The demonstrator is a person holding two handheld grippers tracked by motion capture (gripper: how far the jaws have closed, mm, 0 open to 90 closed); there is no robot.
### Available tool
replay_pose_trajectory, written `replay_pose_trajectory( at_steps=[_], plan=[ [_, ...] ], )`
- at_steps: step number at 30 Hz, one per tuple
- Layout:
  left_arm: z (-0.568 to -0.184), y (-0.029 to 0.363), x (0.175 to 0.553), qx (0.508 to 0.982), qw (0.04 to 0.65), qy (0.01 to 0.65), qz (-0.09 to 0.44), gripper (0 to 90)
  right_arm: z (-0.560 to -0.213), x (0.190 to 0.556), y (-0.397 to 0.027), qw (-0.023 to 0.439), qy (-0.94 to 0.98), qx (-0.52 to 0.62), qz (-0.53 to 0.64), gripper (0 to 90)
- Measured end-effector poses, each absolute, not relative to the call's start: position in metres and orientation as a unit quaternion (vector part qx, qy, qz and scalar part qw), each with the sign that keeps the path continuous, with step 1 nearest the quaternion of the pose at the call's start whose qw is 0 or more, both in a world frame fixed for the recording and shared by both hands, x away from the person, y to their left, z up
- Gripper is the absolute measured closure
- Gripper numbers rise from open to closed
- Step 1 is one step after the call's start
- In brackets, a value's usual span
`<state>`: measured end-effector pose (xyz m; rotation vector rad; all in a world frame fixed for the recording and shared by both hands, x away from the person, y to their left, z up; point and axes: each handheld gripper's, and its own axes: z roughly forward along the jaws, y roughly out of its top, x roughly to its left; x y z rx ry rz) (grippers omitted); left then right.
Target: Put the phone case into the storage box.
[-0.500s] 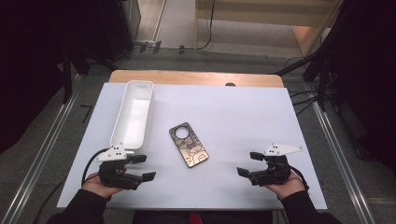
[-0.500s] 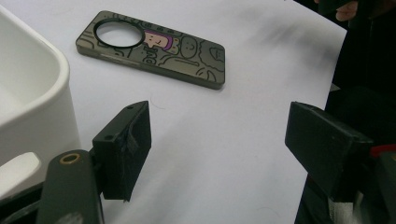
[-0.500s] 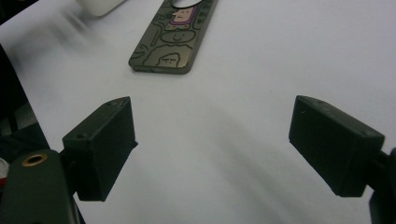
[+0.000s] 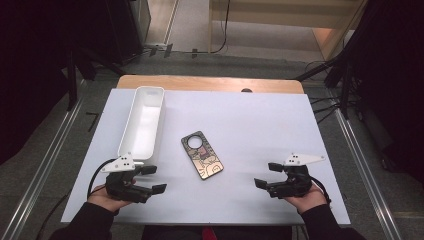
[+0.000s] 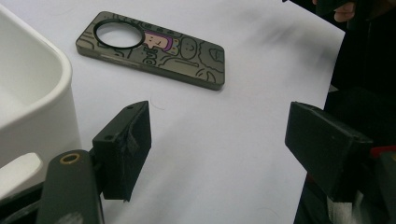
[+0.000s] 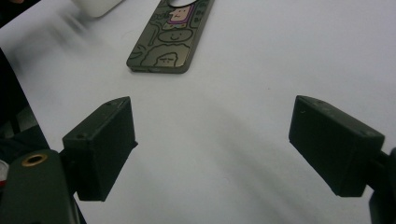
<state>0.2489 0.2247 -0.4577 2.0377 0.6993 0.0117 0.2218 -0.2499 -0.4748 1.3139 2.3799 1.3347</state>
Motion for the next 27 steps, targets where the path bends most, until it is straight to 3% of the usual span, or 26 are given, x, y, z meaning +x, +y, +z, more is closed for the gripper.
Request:
replay_pose_trajectory(
  at_steps=[27],
  plan=[
    [-0.4576, 0.2244, 0.2496, 0.834, 0.473, 0.284, 0.001, 22.6, -0.4774, 0.2238, -0.2504, 0.055, 0.782, 0.442, 0.436, 13.7]
  ],
)
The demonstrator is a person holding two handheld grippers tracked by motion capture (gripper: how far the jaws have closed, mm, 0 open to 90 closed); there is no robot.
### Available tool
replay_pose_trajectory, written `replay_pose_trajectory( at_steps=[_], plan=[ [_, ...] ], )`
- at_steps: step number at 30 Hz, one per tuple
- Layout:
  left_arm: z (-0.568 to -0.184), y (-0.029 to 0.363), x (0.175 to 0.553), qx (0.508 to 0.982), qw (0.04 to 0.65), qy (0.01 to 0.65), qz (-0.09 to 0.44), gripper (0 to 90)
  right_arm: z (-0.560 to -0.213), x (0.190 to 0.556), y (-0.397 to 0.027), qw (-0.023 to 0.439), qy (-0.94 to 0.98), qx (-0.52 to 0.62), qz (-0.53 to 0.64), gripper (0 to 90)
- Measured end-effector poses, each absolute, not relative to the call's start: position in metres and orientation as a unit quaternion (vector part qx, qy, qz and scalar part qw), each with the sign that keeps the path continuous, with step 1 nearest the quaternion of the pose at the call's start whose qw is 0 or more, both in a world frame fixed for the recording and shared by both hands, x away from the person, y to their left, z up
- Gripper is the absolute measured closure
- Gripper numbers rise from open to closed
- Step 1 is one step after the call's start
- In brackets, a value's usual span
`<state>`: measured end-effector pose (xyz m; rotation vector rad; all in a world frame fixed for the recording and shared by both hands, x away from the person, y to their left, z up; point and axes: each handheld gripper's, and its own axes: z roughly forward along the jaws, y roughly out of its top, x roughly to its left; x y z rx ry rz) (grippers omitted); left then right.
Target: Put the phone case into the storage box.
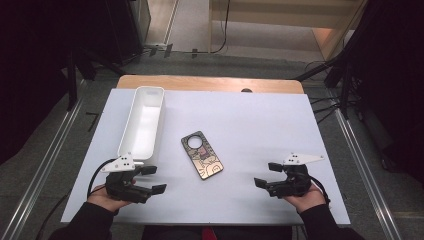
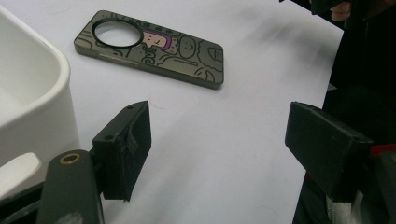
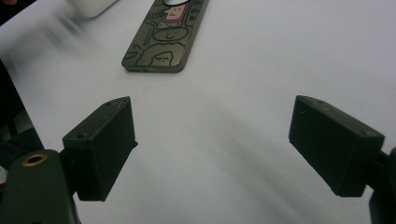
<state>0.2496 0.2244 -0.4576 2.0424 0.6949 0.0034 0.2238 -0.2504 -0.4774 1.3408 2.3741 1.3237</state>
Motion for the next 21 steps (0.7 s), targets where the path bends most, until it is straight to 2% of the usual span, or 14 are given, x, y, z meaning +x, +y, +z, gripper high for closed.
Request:
replay_pose_trajectory(
  at_steps=[21],
  plan=[
    [-0.458, 0.224, 0.25, 0.835, 0.472, 0.282, -0.002, 22.6, -0.477, 0.236, -0.239, 0.05, 0.781, 0.438, 0.442, 13.7]
  ],
)
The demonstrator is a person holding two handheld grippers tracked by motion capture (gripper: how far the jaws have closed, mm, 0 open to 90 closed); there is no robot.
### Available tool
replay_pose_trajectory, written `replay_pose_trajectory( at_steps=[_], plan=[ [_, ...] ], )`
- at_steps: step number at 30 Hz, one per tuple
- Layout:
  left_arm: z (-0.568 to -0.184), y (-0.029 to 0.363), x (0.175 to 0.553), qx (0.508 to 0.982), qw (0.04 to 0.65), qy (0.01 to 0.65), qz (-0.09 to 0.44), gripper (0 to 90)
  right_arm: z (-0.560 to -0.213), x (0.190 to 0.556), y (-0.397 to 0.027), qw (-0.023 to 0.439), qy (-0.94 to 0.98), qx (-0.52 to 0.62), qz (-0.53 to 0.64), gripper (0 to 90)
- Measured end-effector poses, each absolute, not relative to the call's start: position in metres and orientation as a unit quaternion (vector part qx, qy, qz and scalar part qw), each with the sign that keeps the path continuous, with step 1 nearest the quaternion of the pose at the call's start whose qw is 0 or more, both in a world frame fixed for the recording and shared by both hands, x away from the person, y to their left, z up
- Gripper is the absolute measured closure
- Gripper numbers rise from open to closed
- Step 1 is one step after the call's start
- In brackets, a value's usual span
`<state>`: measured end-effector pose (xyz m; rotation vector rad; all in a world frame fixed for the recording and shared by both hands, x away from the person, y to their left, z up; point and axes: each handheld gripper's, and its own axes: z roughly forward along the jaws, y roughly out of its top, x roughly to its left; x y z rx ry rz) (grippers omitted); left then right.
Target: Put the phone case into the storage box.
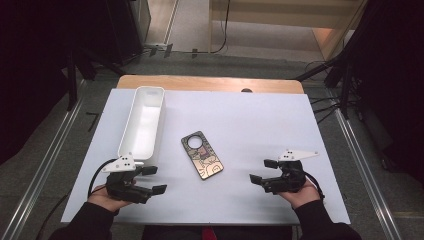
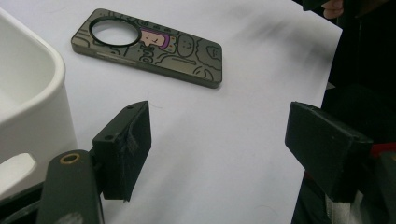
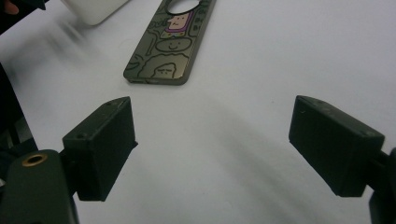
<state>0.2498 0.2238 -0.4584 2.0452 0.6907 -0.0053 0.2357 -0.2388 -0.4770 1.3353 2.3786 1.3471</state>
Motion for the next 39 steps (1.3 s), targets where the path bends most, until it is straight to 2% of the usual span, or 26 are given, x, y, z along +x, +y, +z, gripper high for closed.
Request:
replay_pose_trajectory(
  at_steps=[39],
  plan=[
    [-0.46, 0.223, 0.252, 0.84, 0.466, 0.279, 0.003, 22.7, -0.474, 0.257, -0.222, 0.051, 0.777, 0.436, 0.452, 13.7]
  ],
)
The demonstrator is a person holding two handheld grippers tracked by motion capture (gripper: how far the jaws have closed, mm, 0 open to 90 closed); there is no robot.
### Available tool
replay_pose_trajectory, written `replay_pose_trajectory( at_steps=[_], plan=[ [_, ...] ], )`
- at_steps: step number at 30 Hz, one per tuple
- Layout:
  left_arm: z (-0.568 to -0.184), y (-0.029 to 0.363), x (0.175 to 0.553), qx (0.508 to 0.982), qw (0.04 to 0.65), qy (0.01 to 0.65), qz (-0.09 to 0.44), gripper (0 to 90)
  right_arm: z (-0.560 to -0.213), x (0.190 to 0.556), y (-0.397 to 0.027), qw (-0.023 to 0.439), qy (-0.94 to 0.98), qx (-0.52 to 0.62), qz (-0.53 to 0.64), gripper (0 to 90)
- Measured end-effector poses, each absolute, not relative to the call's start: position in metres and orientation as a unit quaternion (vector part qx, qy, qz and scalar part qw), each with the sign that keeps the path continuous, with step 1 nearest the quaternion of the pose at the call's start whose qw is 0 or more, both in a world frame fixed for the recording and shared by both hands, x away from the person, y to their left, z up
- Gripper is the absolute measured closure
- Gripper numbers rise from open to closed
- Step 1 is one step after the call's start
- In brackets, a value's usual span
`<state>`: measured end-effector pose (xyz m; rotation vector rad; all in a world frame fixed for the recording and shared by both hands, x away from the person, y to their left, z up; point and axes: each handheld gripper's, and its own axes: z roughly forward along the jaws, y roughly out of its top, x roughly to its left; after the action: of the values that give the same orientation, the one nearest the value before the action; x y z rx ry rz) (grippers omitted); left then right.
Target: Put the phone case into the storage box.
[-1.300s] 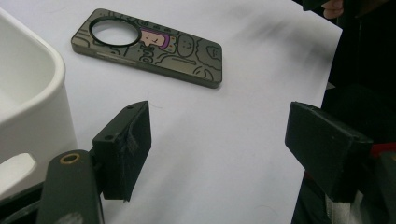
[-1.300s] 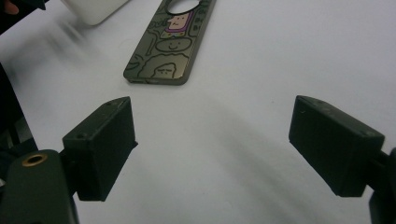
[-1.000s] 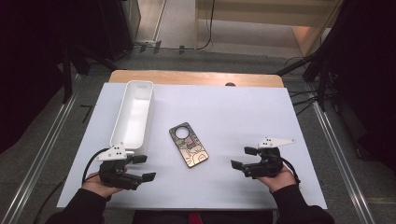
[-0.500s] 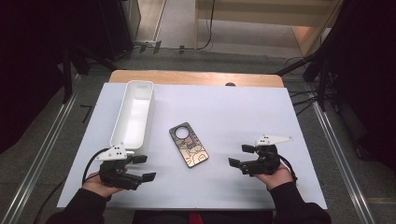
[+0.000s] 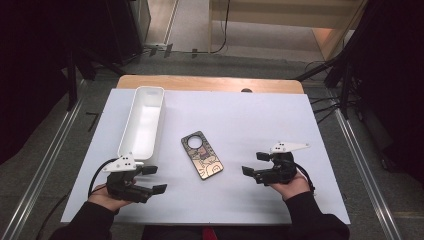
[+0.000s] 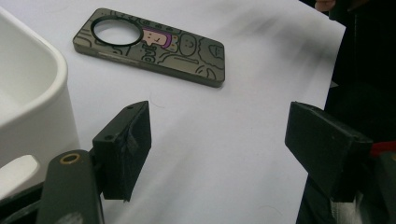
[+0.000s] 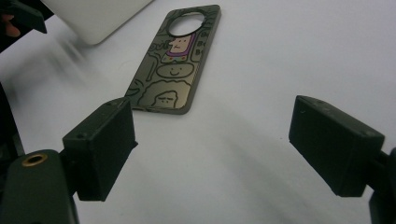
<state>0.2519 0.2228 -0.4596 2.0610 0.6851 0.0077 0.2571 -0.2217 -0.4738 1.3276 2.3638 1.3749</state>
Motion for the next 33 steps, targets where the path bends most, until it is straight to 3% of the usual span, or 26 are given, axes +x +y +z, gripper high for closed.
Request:
replay_pose_trajectory(
  at_steps=[33],
  plan=[
    [-0.463, 0.223, 0.258, 0.835, 0.471, 0.283, 0.023, 22.6, -0.463, 0.281, -0.192, 0.053, 0.778, 0.431, 0.454, 13.7]
  ],
)
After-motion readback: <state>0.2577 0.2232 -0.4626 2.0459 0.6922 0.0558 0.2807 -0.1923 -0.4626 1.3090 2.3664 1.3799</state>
